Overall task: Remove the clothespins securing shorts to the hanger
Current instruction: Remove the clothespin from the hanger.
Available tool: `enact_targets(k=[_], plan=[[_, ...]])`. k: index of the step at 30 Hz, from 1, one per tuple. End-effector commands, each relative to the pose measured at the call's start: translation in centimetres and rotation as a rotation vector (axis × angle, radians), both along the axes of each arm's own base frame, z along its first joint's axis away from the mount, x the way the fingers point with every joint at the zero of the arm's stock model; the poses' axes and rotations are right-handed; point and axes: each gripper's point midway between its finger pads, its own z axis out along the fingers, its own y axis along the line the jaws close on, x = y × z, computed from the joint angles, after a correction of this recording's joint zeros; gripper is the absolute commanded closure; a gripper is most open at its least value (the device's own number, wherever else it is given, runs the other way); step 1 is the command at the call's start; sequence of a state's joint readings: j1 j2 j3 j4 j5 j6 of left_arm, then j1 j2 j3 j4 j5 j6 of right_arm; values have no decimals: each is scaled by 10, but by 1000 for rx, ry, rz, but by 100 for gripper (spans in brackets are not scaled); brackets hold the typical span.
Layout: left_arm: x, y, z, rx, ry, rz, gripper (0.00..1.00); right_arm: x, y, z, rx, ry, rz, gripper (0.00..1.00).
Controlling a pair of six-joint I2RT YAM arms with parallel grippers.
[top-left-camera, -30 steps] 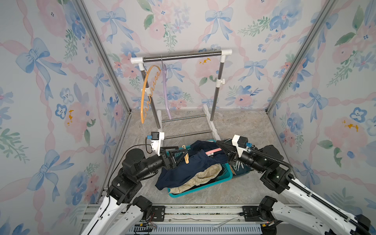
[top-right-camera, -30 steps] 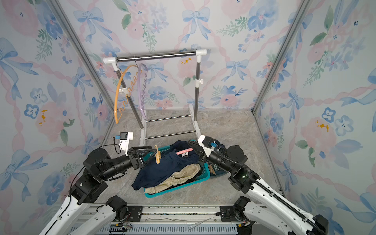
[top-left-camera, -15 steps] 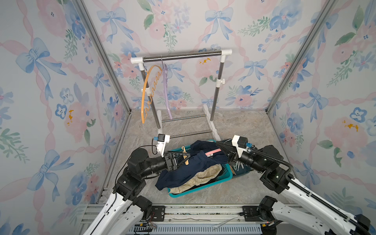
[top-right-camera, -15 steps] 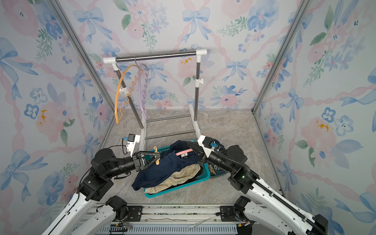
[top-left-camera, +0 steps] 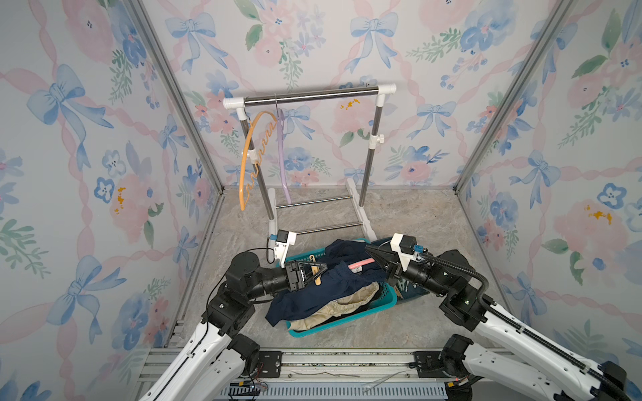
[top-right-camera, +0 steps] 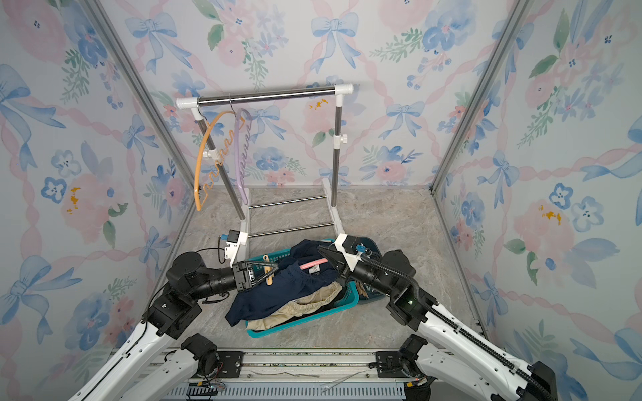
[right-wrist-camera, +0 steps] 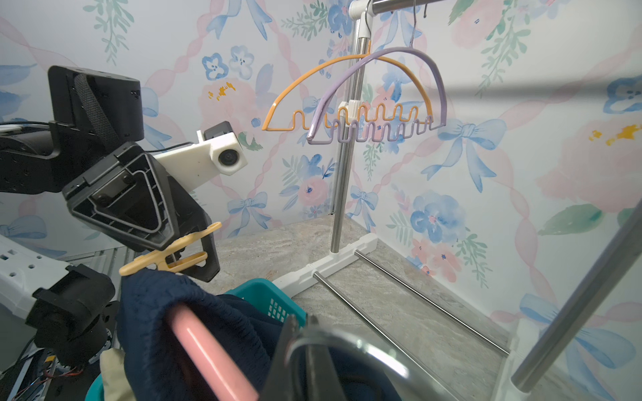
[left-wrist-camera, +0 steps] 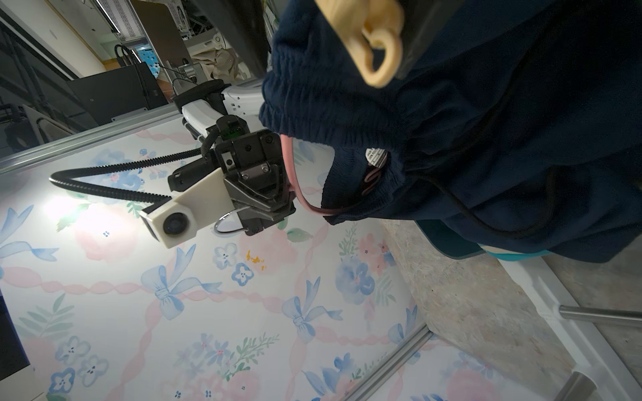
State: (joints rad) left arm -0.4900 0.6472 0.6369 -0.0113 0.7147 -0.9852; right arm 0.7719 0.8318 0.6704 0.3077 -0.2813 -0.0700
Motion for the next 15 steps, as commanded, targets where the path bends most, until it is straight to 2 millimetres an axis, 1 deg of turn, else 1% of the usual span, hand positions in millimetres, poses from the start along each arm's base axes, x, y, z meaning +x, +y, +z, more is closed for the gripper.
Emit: enact_targets(k=[1, 8, 12, 15], plan=[[-2, 0, 5, -14, -26, -12, 48, -1, -1, 21, 66, -47, 5, 100], [3, 6, -5, -1, -3, 20, 61, 1, -1, 17, 61, -37, 1, 100], [5, 8, -10, 0, 14, 36, 65, 0, -1, 16, 62, -33, 3, 100], [6, 9, -10, -2, 15, 38, 69, 1, -1, 16, 60, -30, 3, 100]])
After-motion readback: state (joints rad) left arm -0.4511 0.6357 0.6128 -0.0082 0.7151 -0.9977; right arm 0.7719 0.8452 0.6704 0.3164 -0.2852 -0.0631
